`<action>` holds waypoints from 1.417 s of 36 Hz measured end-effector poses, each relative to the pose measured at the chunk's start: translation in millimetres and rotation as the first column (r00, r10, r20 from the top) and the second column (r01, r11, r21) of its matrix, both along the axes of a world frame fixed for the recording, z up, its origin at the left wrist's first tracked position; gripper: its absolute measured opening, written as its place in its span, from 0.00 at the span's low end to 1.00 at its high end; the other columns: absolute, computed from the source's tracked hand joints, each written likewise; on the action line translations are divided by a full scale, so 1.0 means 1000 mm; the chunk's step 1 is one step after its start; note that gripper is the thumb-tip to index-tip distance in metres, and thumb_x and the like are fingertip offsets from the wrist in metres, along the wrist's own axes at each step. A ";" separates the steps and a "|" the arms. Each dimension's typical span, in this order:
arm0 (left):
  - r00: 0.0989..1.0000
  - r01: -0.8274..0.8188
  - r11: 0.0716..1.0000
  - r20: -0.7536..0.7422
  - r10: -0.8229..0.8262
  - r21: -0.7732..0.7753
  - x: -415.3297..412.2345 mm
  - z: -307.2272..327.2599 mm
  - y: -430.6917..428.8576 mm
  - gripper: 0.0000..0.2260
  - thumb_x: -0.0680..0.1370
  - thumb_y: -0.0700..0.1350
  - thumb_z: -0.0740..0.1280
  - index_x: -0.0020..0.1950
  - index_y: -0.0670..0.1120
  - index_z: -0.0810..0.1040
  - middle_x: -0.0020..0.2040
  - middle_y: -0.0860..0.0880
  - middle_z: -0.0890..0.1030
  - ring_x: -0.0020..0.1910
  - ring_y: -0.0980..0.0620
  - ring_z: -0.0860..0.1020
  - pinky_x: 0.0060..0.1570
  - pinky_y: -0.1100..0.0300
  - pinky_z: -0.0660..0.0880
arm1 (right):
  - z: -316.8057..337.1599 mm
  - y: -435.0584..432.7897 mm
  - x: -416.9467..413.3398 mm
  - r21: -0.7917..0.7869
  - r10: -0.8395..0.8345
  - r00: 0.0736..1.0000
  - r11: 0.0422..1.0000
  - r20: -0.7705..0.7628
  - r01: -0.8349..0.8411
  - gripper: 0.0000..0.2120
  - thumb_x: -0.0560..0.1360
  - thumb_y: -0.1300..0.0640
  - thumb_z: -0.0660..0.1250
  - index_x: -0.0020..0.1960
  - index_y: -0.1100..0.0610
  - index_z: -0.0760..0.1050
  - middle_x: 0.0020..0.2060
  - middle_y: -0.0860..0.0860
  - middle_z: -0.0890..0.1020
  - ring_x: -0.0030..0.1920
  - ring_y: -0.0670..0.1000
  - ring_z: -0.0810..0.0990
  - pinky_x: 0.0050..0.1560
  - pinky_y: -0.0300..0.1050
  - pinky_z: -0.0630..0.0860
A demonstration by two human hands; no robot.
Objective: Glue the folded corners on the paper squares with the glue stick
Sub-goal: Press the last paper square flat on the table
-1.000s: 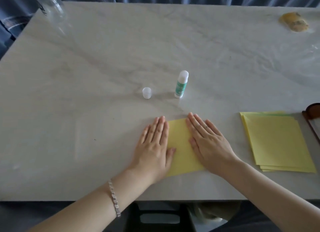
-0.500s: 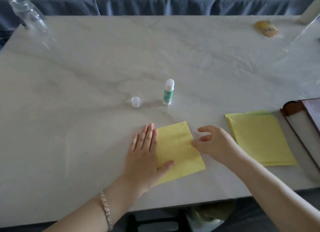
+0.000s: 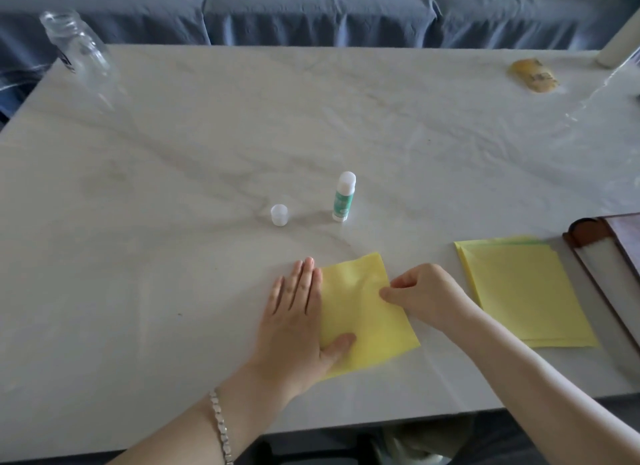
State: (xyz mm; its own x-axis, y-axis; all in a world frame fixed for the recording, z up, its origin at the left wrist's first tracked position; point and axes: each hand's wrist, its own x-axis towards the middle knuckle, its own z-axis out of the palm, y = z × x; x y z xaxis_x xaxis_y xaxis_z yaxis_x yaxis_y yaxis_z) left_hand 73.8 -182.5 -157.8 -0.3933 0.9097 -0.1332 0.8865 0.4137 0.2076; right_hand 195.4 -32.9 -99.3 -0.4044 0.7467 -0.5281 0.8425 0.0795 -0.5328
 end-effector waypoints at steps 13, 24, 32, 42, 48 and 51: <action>0.997 0.015 0.999 0.077 -0.012 -0.050 -0.003 0.004 -0.001 0.39 0.75 0.68 0.47 0.72 0.37 0.62 0.71 0.39 0.67 0.71 0.43 0.64 0.68 0.53 0.50 | 0.000 -0.006 0.007 -0.081 -0.078 0.972 0.995 -0.221 0.061 0.09 0.69 0.62 0.71 0.36 0.50 0.79 0.36 0.50 0.84 0.41 0.52 0.83 0.50 0.53 0.79; 0.381 -0.634 0.770 0.896 0.230 0.071 0.020 0.061 0.064 0.28 0.70 0.49 0.74 0.67 0.44 0.69 0.58 0.50 0.77 0.52 0.54 0.78 0.50 0.66 0.74 | 0.047 0.029 0.055 -0.029 -0.233 0.837 0.967 -0.495 0.252 0.11 0.69 0.68 0.70 0.34 0.53 0.79 0.23 0.44 0.80 0.27 0.43 0.77 0.32 0.34 0.76; 0.135 -0.575 0.813 0.970 0.204 -0.092 0.079 0.067 0.128 0.10 0.72 0.34 0.70 0.35 0.45 0.75 0.29 0.50 0.77 0.25 0.55 0.75 0.26 0.66 0.73 | 0.061 0.069 0.131 0.068 -0.332 0.818 0.910 -0.469 0.408 0.07 0.69 0.69 0.71 0.39 0.57 0.79 0.29 0.48 0.81 0.34 0.53 0.78 0.31 0.35 0.75; 0.493 -0.441 0.881 0.773 0.400 -0.175 0.127 0.056 0.171 0.07 0.71 0.43 0.71 0.37 0.50 0.74 0.36 0.55 0.77 0.37 0.52 0.77 0.36 0.65 0.67 | 0.021 0.097 0.167 0.298 -0.334 0.940 0.893 -0.066 0.338 0.03 0.71 0.62 0.70 0.38 0.59 0.80 0.38 0.56 0.81 0.38 0.57 0.78 0.40 0.46 0.72; 0.728 -0.340 0.938 0.612 0.310 -0.070 0.129 0.054 0.174 0.13 0.73 0.41 0.67 0.54 0.52 0.70 0.53 0.52 0.79 0.53 0.51 0.78 0.41 0.64 0.67 | 0.013 0.097 0.158 0.432 -0.259 0.950 0.887 0.172 0.164 0.04 0.74 0.58 0.65 0.47 0.57 0.74 0.42 0.52 0.78 0.42 0.55 0.77 0.38 0.43 0.71; 0.788 -0.276 0.961 0.570 0.234 -0.012 0.129 0.052 0.174 0.14 0.73 0.41 0.67 0.53 0.51 0.66 0.52 0.50 0.79 0.52 0.49 0.78 0.43 0.61 0.69 | 0.010 0.092 0.154 0.473 -0.218 0.936 0.879 0.276 0.065 0.11 0.75 0.56 0.62 0.57 0.55 0.69 0.48 0.52 0.76 0.50 0.55 0.76 0.39 0.42 0.69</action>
